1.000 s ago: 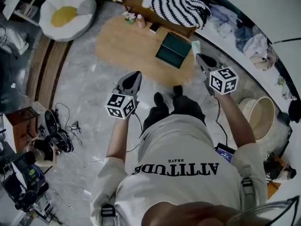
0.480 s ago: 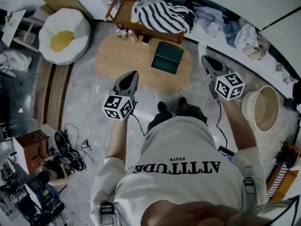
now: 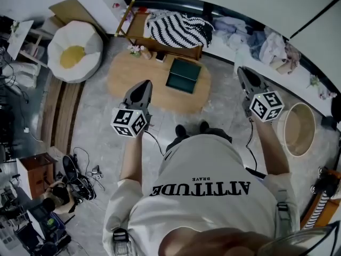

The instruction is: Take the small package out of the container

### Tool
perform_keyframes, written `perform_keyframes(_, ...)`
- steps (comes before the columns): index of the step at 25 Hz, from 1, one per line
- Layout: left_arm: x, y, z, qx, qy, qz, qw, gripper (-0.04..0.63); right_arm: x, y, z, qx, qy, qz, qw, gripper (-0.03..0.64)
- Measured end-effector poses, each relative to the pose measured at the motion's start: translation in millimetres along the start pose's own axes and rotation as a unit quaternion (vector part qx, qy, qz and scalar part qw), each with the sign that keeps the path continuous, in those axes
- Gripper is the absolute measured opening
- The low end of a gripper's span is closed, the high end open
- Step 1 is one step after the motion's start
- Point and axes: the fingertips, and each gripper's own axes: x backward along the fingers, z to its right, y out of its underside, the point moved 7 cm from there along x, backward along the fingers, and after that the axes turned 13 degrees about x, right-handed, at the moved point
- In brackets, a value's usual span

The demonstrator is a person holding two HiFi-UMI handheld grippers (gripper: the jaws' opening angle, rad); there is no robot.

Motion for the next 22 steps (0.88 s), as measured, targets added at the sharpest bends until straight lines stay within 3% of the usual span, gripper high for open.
perform_keyframes(9, -12.6, -13.6, 31.2, 0.008, -0.012, 0.030, 0.9994, 0.021, 33.3, -12.9, 41.9, 0.003, 0.017, 0.039, 0.999, 0.035)
perform_keyframes(22, -12.1, -39.3, 49.8, -0.028, -0.030, 0.066, 0.9969, 0.021, 60.5, -32.2, 67.1, 0.010, 0.045, 0.074, 0.996, 0.035)
